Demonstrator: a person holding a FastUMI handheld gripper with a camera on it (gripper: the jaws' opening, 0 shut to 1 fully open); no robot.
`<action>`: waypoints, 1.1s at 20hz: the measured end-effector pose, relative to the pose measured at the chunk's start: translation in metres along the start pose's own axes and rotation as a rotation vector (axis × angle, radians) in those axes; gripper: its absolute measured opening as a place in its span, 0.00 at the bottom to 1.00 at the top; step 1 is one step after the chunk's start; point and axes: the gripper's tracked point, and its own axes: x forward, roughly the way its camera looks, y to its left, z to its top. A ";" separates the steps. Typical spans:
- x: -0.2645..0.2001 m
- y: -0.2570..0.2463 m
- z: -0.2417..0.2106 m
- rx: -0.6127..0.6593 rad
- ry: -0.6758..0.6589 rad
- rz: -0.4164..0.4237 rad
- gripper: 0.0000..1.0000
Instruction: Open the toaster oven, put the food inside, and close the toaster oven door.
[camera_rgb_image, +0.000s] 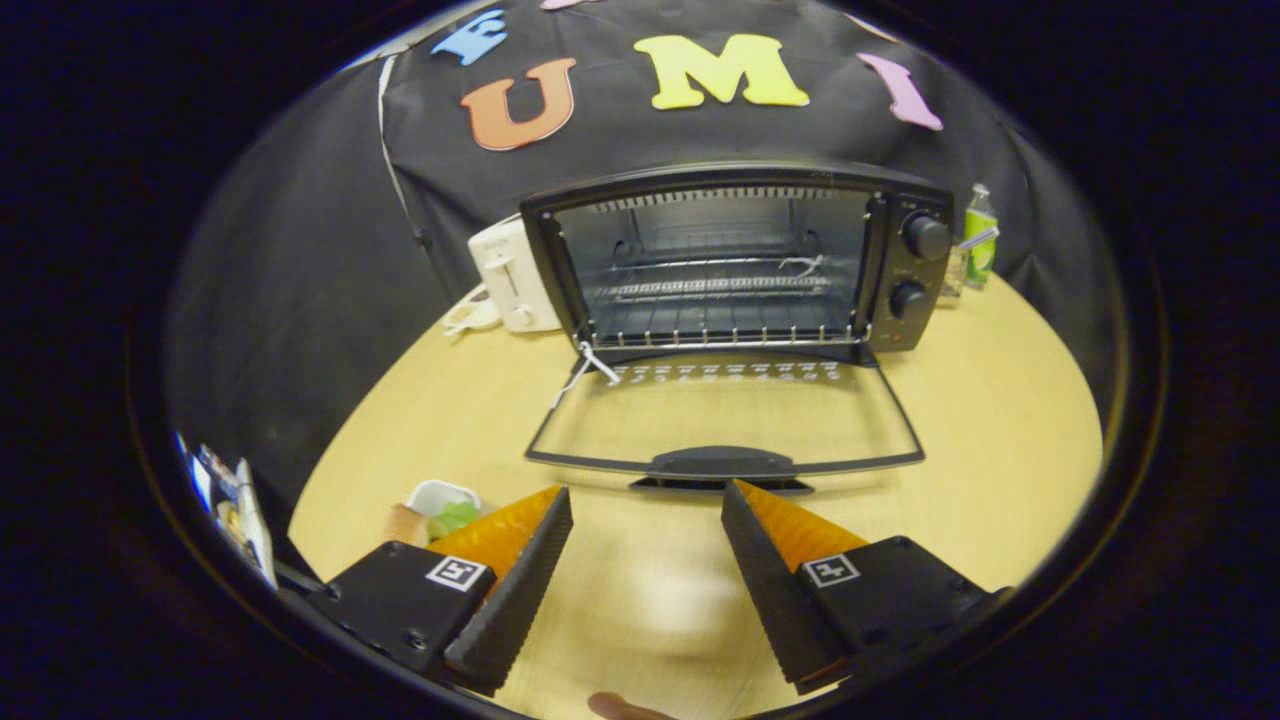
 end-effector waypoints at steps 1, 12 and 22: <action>-0.006 0.009 0.002 0.009 0.015 0.041 0.98; -0.036 0.093 -0.037 0.110 0.318 0.382 0.86; -0.039 0.096 -0.042 0.213 0.443 0.397 0.63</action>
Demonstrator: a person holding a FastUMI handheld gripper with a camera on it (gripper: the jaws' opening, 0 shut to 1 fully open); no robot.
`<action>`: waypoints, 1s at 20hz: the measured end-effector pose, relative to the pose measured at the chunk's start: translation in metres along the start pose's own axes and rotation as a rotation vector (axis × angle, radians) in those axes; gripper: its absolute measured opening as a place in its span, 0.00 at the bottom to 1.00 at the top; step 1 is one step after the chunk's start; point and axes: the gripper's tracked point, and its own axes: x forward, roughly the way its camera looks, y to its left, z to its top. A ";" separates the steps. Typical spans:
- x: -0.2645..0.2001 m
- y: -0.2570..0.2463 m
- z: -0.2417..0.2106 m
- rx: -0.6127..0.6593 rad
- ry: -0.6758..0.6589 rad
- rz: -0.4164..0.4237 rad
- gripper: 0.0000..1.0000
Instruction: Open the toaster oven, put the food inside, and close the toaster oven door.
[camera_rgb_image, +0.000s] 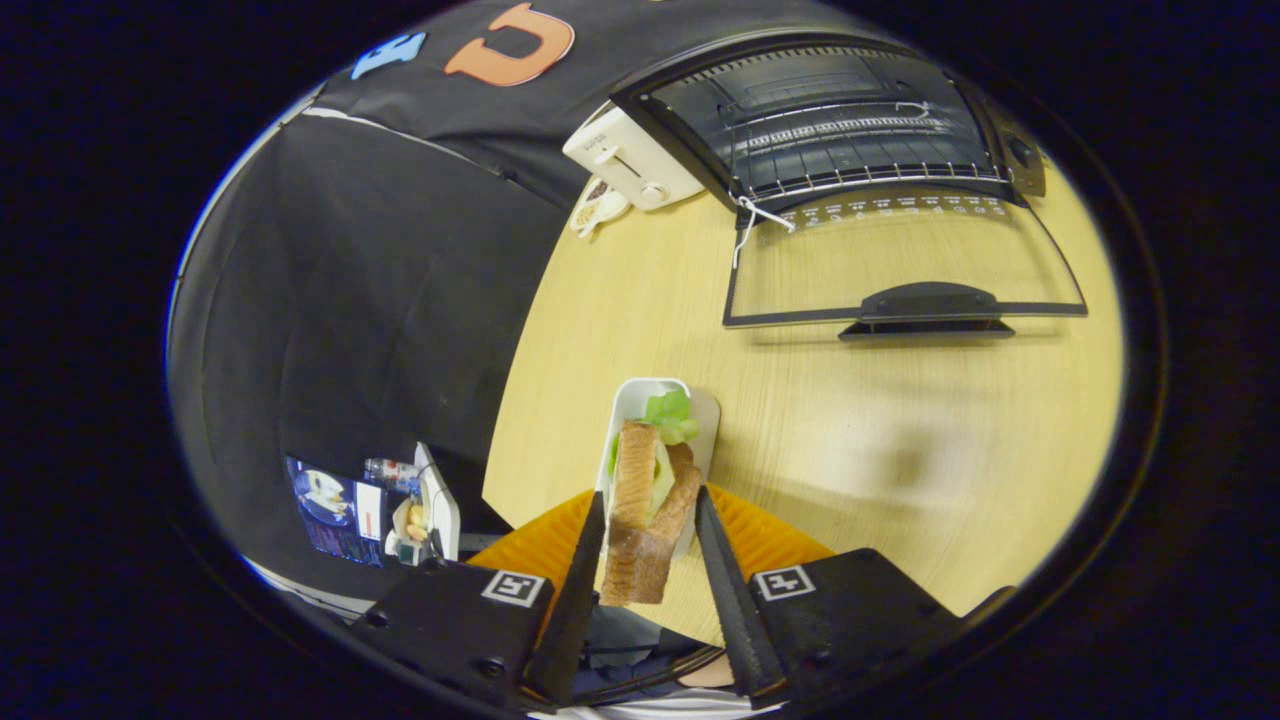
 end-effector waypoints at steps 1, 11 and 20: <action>-0.001 0.002 -0.002 -0.003 0.006 0.008 0.59; -0.006 0.010 -0.006 -0.005 0.002 0.055 0.39; -0.038 0.004 0.020 0.094 -0.133 0.186 0.38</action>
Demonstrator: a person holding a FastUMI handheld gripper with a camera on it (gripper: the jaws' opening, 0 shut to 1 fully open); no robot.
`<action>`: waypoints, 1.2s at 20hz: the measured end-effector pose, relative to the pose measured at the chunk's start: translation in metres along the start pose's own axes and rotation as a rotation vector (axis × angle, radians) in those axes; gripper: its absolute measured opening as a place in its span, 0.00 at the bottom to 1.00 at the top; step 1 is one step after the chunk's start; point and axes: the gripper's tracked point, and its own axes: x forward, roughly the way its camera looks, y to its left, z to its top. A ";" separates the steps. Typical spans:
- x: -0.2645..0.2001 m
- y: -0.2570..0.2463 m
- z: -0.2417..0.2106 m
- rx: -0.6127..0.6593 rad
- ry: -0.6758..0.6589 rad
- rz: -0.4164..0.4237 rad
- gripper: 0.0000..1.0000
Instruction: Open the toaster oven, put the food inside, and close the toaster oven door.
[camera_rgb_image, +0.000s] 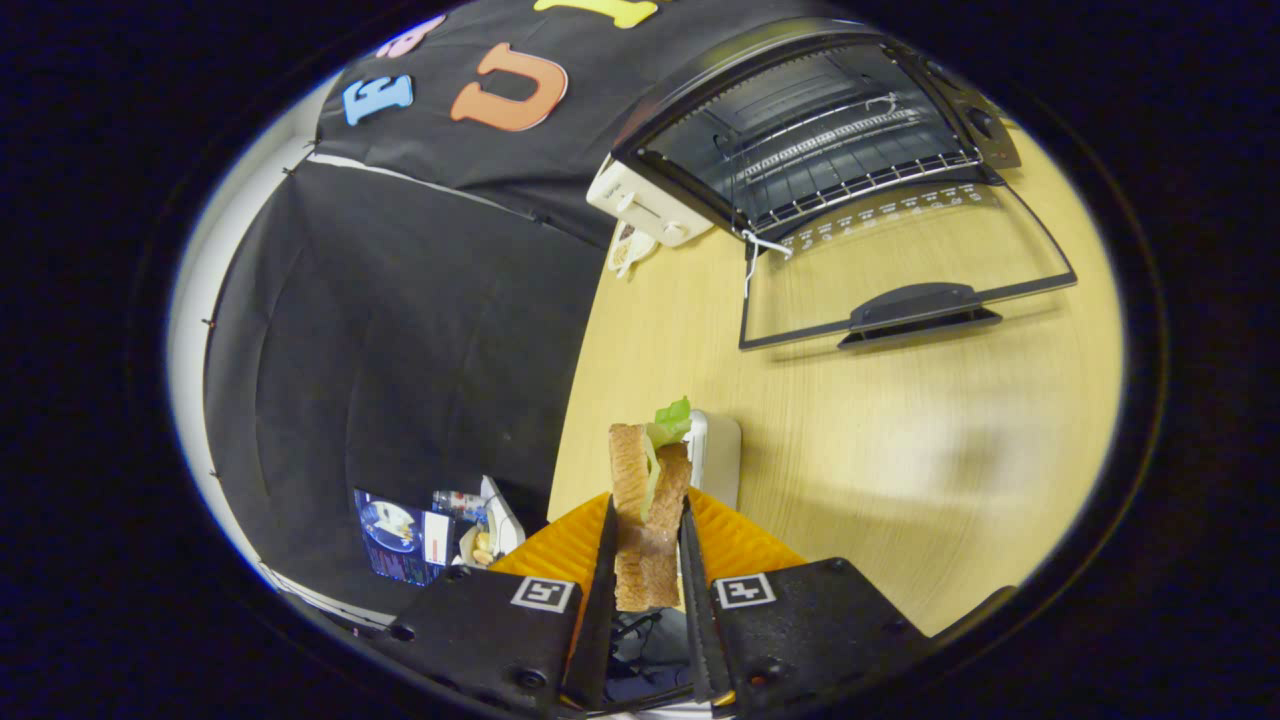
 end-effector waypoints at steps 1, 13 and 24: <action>-0.002 -0.004 0.007 -0.006 -0.037 0.005 0.38; -0.039 -0.066 0.127 0.336 -0.654 0.218 0.38; -0.059 -0.130 0.230 0.500 -1.137 0.180 0.37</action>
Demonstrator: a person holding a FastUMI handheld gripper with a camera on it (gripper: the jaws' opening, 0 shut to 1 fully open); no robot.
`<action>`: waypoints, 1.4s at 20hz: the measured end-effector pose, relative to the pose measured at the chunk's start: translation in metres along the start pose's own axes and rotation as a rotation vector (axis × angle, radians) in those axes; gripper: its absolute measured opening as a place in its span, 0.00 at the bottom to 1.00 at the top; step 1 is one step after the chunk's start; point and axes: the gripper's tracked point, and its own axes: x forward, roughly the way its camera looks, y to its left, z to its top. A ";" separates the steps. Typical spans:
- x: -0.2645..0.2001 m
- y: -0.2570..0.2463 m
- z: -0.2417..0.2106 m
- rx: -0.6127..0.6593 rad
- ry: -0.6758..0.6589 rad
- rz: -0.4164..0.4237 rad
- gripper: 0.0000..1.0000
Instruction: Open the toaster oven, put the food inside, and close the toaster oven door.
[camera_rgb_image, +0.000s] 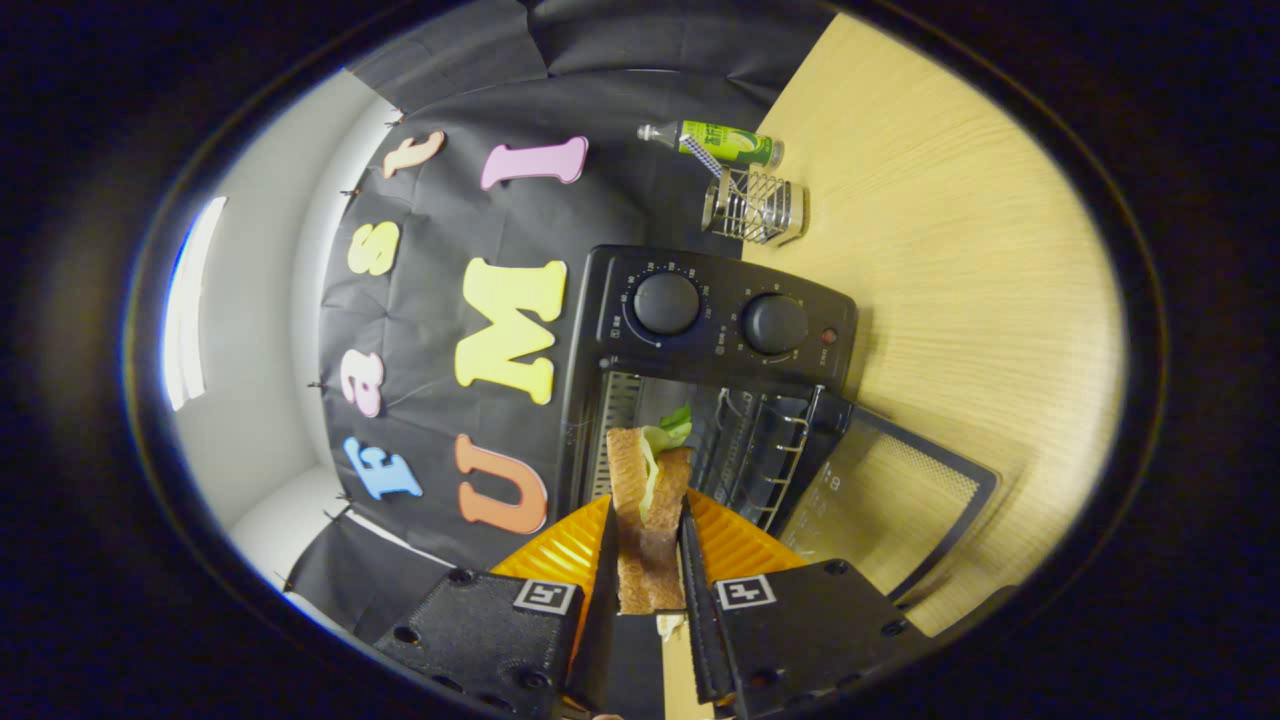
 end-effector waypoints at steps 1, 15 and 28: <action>0.016 -0.002 -0.006 -0.023 0.002 -0.019 0.37; 0.094 -0.020 -0.027 -0.360 -0.034 -0.208 0.46; 0.098 -0.029 -0.071 -1.110 0.297 -0.367 0.95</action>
